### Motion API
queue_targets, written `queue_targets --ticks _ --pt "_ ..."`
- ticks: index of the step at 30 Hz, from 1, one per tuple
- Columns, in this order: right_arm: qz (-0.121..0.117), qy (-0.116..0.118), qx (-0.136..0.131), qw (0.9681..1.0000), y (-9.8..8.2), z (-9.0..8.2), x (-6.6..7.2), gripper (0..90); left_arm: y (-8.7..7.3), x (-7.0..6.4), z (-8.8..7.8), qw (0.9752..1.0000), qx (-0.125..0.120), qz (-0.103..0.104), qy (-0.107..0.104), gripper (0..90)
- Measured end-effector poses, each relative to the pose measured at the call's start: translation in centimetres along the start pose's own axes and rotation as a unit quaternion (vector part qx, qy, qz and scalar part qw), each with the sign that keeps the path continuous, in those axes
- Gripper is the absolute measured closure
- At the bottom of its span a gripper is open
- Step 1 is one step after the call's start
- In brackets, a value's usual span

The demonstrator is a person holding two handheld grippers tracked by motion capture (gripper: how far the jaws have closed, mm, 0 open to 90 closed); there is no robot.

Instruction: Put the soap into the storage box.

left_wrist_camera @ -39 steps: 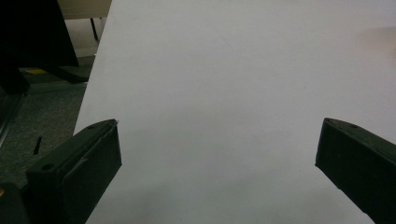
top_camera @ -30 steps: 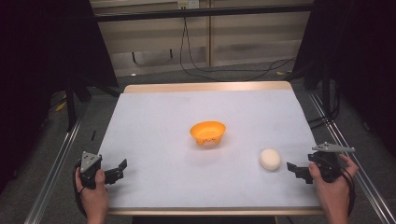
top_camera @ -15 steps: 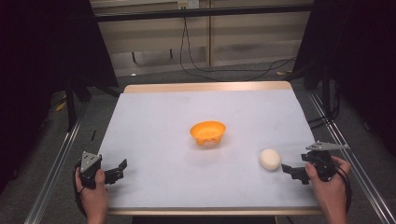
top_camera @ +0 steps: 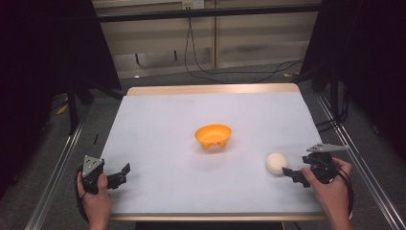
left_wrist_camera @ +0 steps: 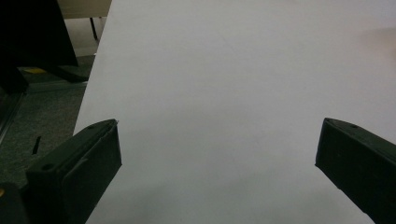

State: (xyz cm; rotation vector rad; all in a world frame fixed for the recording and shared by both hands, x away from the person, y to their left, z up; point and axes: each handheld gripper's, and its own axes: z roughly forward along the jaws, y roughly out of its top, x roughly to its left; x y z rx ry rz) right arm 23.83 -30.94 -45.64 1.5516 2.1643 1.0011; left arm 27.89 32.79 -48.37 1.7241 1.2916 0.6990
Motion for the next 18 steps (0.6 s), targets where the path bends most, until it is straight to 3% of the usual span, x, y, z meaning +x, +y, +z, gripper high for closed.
queue_targets --ticks 10,18 --pt "-0.001 0.006 0.013 0.9999 0.7 1.0 0.7 5.2 0.0 0.0 0.0 1.0000 0.000 -0.001 0.001 0.0" --pt "-0.009 0.003 0.008 0.9999 1.2 1.6 1.4 4.9 0.0 0.1 0.0 1.0000 -0.002 -0.008 -0.004 0.0"
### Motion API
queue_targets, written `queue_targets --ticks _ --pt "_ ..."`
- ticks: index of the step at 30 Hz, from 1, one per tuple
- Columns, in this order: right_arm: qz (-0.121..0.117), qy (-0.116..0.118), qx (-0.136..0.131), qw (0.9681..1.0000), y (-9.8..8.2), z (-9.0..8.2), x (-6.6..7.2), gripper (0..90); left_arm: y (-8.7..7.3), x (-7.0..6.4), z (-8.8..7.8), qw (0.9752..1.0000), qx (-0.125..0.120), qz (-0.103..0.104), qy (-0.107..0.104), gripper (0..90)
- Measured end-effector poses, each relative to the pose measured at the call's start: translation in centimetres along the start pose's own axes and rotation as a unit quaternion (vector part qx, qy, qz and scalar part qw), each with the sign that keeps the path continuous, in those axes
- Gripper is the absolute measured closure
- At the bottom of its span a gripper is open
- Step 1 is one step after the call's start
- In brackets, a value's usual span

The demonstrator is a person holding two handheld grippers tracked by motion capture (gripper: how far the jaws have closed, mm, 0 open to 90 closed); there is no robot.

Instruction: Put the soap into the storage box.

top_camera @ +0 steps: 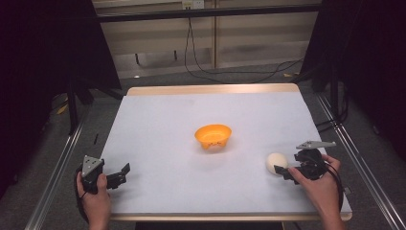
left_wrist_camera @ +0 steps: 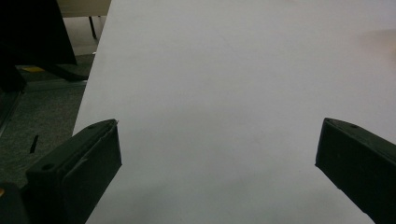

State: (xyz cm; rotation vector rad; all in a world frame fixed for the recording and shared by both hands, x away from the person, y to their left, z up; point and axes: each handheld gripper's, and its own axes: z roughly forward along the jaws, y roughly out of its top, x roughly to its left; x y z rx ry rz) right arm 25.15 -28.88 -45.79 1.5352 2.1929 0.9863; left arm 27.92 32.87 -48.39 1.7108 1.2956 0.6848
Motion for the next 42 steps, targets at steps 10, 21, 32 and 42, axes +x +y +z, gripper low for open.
queue_targets --ticks 10,21,32,42 --pt "0.001 0.004 0.007 1.0000 0.4 1.0 0.4 5.9 0.0 0.0 0.0 1.0000 0.000 0.000 0.000 0.0" --pt "0.002 -0.014 0.018 0.9997 0.8 2.2 1.1 11.2 0.0 0.0 0.0 1.0000 0.002 -0.001 0.000 0.0" --pt "0.005 -0.018 0.027 0.9995 0.8 2.7 1.1 19.7 0.0 0.0 0.1 1.0000 0.003 0.000 0.000 0.0" --pt "0.002 -0.018 0.039 0.9991 1.0 2.8 1.4 24.3 0.0 0.0 0.0 1.0000 0.005 0.002 0.000 0.0"
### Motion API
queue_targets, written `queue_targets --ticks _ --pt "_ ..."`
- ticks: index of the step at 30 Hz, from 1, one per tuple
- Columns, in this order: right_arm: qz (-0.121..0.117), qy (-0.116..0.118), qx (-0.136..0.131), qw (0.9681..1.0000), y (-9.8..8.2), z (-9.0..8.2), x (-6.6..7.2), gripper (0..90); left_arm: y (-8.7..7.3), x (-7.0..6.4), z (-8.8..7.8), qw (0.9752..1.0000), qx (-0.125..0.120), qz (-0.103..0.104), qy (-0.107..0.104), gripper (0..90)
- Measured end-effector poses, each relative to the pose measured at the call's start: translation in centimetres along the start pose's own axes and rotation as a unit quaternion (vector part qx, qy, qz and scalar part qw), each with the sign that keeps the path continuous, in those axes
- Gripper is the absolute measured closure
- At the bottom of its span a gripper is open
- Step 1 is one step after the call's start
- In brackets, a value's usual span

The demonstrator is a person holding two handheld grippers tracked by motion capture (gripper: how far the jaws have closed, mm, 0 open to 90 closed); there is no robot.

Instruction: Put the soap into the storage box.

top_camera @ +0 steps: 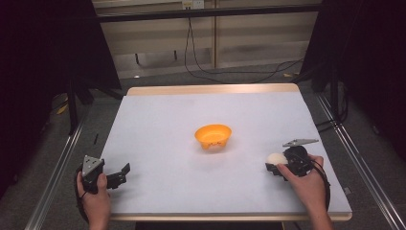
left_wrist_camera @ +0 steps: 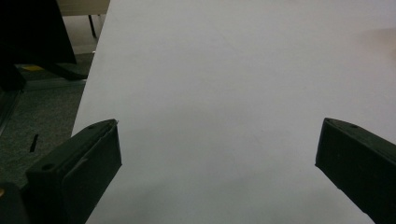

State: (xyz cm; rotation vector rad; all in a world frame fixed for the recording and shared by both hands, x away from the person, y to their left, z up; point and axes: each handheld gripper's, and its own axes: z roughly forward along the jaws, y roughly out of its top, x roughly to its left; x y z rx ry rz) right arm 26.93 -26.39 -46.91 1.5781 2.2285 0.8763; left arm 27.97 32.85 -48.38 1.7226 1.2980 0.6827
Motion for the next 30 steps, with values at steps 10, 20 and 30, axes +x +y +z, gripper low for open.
queue_targets --ticks 10,20,30 --pt "-0.002 0.007 -0.007 0.9999 0.5 -0.2 0.1 24.5 0.0 0.0 0.0 1.0000 0.001 0.000 0.000 0.0" --pt "0.003 0.022 -0.013 0.9997 1.6 -0.7 -0.2 24.7 0.0 0.0 0.0 1.0000 0.000 0.000 0.000 0.0" --pt "-0.004 0.027 -0.017 0.9995 2.7 -0.7 -0.1 24.7 0.0 0.0 0.0 1.0000 0.001 0.000 0.000 0.0"
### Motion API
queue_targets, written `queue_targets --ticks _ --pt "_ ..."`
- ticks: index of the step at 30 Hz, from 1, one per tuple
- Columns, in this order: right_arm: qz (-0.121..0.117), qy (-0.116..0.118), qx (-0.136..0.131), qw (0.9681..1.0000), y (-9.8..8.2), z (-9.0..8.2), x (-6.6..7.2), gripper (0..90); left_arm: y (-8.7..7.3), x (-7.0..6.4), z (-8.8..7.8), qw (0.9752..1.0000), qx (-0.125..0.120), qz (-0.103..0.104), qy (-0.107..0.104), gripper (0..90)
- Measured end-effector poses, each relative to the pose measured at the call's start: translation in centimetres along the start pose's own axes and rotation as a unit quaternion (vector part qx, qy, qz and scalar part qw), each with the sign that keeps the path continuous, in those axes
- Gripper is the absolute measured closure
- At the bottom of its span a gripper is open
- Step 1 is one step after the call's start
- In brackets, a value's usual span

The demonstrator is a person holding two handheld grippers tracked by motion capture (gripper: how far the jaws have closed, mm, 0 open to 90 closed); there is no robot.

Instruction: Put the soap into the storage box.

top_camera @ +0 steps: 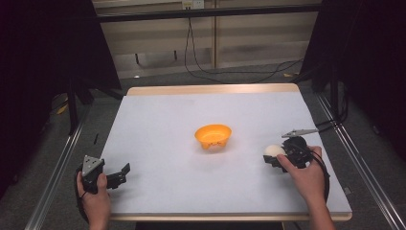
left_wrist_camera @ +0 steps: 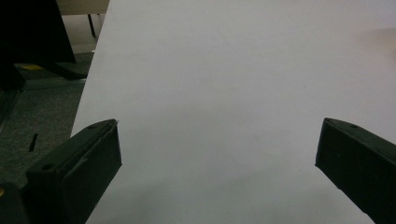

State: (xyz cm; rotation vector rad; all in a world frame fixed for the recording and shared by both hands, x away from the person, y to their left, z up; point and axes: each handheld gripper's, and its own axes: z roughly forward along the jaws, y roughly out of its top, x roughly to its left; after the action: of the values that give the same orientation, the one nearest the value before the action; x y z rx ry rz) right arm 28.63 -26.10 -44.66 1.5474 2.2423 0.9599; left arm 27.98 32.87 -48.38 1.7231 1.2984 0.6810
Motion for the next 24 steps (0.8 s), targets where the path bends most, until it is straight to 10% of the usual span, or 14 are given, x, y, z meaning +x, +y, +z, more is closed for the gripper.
queue_targets --ticks 24 --pt "-0.028 0.017 -0.007 0.9994 3.7 1.4 2.0 24.7 0.0 0.0 0.0 1.0000 0.000 -0.001 0.002 0.0"
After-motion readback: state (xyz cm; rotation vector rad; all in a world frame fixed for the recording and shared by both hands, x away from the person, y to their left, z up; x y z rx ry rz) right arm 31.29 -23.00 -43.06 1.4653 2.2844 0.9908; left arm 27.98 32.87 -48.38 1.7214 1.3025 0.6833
